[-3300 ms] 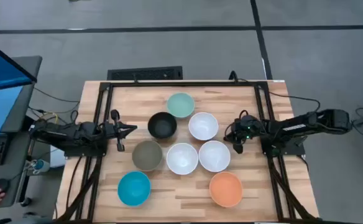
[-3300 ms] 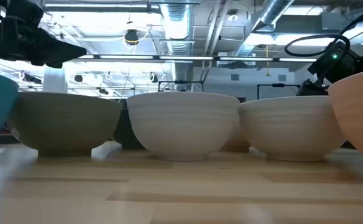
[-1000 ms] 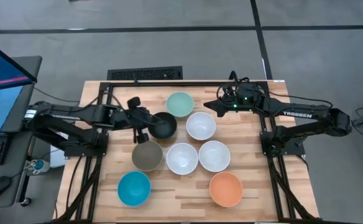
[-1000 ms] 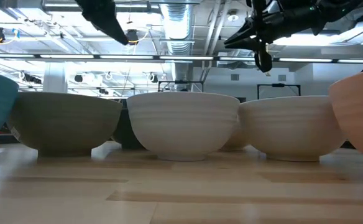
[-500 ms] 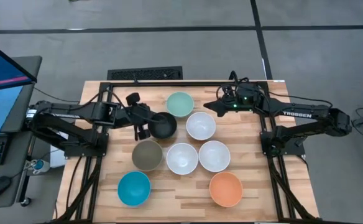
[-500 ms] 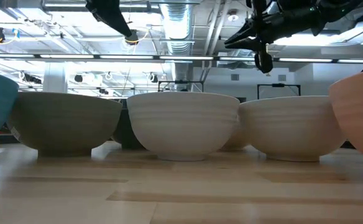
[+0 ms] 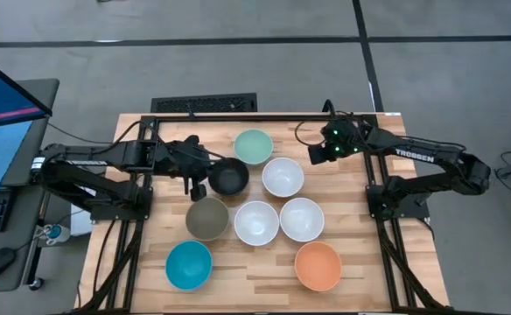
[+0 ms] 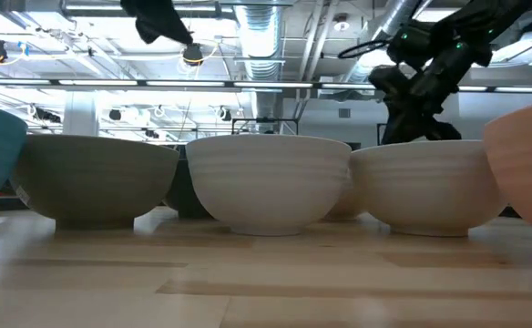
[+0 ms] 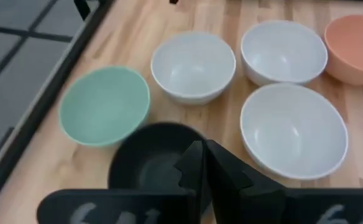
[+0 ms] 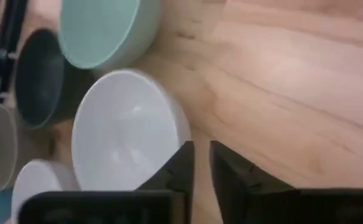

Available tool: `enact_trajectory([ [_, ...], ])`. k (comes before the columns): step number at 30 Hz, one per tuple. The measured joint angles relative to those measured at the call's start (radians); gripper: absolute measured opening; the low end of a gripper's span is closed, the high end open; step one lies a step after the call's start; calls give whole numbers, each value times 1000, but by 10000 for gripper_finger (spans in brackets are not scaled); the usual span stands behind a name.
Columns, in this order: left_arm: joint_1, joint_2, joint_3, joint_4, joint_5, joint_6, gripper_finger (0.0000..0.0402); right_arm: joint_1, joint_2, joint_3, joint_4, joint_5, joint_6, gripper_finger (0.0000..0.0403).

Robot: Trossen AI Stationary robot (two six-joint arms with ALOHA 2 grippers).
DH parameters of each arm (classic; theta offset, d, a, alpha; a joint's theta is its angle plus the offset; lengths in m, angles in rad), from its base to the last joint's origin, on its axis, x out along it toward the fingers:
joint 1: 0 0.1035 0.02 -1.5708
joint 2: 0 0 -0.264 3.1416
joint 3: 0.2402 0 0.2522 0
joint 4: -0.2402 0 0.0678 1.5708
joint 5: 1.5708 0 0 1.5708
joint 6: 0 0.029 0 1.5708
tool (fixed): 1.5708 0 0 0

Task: Nest bowls inside each other
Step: Stack the top white bowl on top of the left white bowl

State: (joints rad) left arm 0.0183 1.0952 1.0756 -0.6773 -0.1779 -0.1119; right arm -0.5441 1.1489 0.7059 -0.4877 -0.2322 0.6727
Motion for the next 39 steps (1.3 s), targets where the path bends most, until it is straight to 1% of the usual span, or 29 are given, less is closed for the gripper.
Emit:
enact_trajectory([
  [4, 11, -25, -52, 13, 17, -6, 9, 3, 73, 0, 42, -29, 10, 154],
  [8, 12, -48, -95, 37, 17, -13, 9, 17, 150, 0, 85, -31, 52, 232],
  [10, 15, -64, -118, 45, 17, -20, 9, 27, 178, 0, 97, -35, 66, 261],
  [12, 23, -78, -135, 42, 16, -31, 9, 40, 204, 0, 116, -33, 85, 279],
  [14, 33, -101, -163, 43, 16, -38, 9, 52, 226, 0, 116, -33, 89, 287],
  [19, 55, -159, -230, 61, 15, -79, 9, 103, 280, 0, 155, -41, 127, 288],
  [23, 58, -197, -255, 68, 4, -93, 9, 140, 299, 0, 197, -33, 170, 271],
  [26, 58, -209, -263, 56, -20, -93, 9, 152, 297, 0, 211, -29, 192, 239],
  [29, 60, -211, -263, 47, -35, -84, 9, 163, 297, 0, 205, -23, 202, 187],
  [36, 60, -216, -263, 51, -65, -38, 9, 202, 297, 0, 238, -21, 228, 43],
  [37, 60, -223, -263, 50, -73, -31, 9, 211, 297, 6, 241, -22, 233, 26],
  [39, 60, -236, -263, 57, -84, -20, 9, 225, 297, 35, 235, -3, 227, 13],
])
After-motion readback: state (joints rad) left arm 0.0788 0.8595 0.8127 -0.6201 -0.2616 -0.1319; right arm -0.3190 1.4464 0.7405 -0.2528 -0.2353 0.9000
